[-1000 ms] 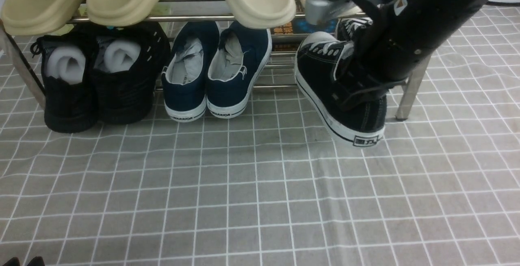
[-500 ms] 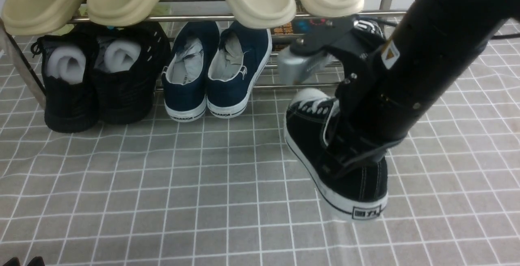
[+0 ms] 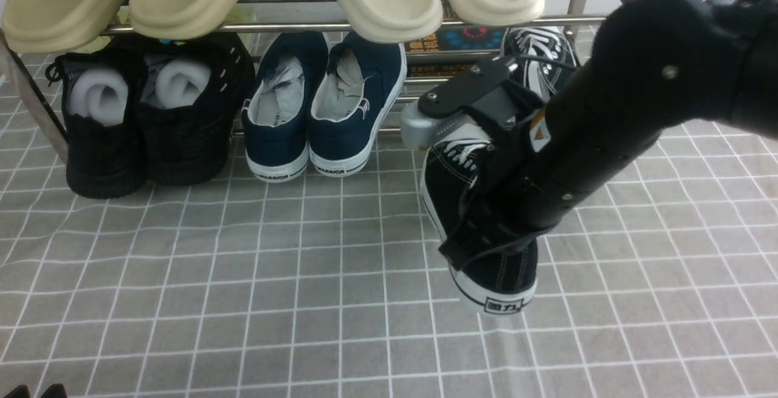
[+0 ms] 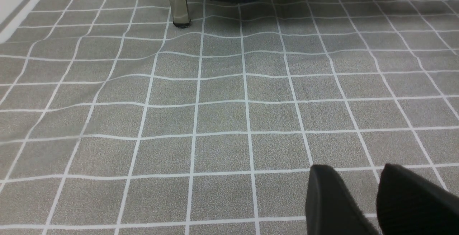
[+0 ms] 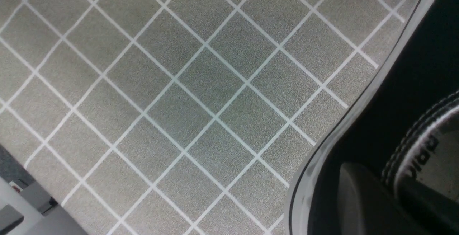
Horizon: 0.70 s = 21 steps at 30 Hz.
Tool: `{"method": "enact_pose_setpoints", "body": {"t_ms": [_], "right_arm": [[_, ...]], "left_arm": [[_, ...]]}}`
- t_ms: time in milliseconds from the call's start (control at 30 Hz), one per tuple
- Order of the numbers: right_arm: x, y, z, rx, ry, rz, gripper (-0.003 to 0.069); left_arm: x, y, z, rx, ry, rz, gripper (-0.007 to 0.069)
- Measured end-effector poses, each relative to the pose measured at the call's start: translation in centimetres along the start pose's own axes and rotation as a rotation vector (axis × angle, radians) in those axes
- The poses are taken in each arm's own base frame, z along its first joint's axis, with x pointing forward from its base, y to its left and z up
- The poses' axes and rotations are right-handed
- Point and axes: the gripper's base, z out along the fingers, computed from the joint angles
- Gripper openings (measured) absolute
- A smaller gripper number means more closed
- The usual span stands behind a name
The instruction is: Take the shoes off the shelf with your hand from the grey coffee tablecloth.
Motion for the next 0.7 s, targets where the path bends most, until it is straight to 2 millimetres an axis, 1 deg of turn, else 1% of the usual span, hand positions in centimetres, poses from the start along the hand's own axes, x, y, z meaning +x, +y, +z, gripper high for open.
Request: {"method": "enact_pose_setpoints", "body": {"t_ms": [167, 200, 233, 367, 433, 467, 533, 567, 600, 700], "right_arm": [[-0.3, -0.4, 2.5, 0.007, 0.018, 0.014, 0.0022], [-0.3, -0.4, 2.7, 0.008, 0.019, 0.017, 0.0023], [-0.4, -0.5, 3.4, 0.01, 0.021, 0.032, 0.0027], [-0.6, -0.7, 4.4, 0.013, 0.02, 0.061, 0.0064], [-0.6, -0.7, 4.6, 0.014, 0.023, 0.066, 0.0113], [-0.5, -0.7, 4.6, 0.013, 0.029, 0.066, 0.0164], [-0.6, -0.7, 4.3, 0.012, 0.027, 0.069, 0.0207], [-0.7, -0.6, 4.1, 0.011, 0.027, 0.074, 0.0244], [-1.0, -0.5, 3.2, 0.011, 0.016, 0.072, 0.0332], [-1.9, -0.5, 1.2, 0.037, -0.02, 0.041, 0.0463]], "left_arm": [[0.0, 0.0, 0.0, 0.0, 0.0, 0.0, 0.024], [0.0, 0.0, 0.0, 0.0, 0.0, 0.0, 0.024], [0.0, 0.0, 0.0, 0.0, 0.0, 0.0, 0.024], [0.0, 0.0, 0.0, 0.0, 0.0, 0.0, 0.024], [0.0, 0.0, 0.0, 0.0, 0.0, 0.0, 0.024], [0.0, 0.0, 0.0, 0.0, 0.0, 0.0, 0.024], [0.0, 0.0, 0.0, 0.0, 0.0, 0.0, 0.024], [0.0, 0.0, 0.0, 0.0, 0.0, 0.0, 0.024], [0.0, 0.0, 0.0, 0.0, 0.0, 0.0, 0.024], [0.0, 0.0, 0.0, 0.0, 0.0, 0.0, 0.024]]}}
